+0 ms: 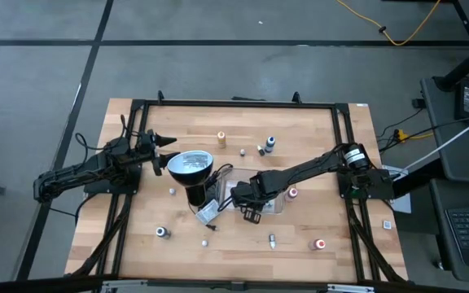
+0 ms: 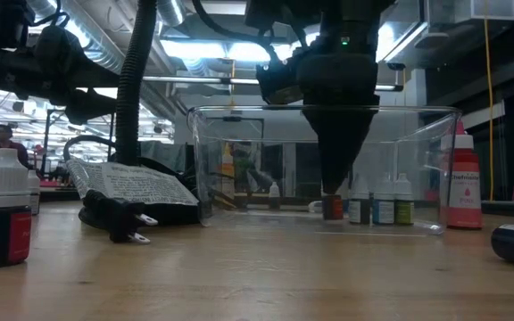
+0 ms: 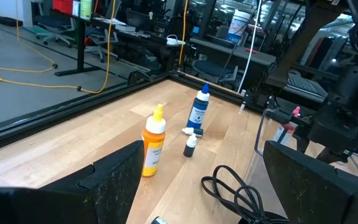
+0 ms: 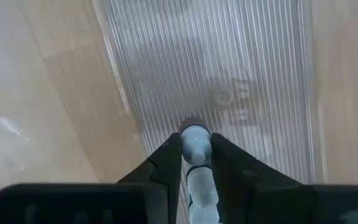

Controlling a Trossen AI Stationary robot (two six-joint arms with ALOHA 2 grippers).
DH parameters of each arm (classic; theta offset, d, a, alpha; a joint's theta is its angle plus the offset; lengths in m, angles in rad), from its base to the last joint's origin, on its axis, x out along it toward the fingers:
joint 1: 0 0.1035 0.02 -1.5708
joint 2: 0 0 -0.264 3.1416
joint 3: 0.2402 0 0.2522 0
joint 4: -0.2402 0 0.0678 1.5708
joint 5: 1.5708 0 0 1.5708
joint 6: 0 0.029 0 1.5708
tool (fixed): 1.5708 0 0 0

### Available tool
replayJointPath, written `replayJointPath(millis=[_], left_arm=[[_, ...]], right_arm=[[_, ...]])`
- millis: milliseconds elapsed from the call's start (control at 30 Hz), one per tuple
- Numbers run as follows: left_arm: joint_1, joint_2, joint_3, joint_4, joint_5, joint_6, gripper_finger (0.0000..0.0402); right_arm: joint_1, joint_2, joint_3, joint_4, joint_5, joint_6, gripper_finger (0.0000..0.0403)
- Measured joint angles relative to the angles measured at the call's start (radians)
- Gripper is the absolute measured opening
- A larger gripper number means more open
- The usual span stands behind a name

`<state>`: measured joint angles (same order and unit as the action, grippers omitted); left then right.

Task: Pick & Place food coloring
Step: Put the small red food coloring bottle into the transparent bin

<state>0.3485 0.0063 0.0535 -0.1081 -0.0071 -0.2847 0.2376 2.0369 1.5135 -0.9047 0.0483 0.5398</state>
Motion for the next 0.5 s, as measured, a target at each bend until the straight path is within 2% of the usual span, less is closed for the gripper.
replayJointPath(millis=[500], left_arm=[[0.000, 0.000, 0.000, 0.000, 0.000, 0.000, 0.0322]], right_arm=[[-0.008, -0.011, 0.000, -0.014, -0.024, 0.003, 0.0133]])
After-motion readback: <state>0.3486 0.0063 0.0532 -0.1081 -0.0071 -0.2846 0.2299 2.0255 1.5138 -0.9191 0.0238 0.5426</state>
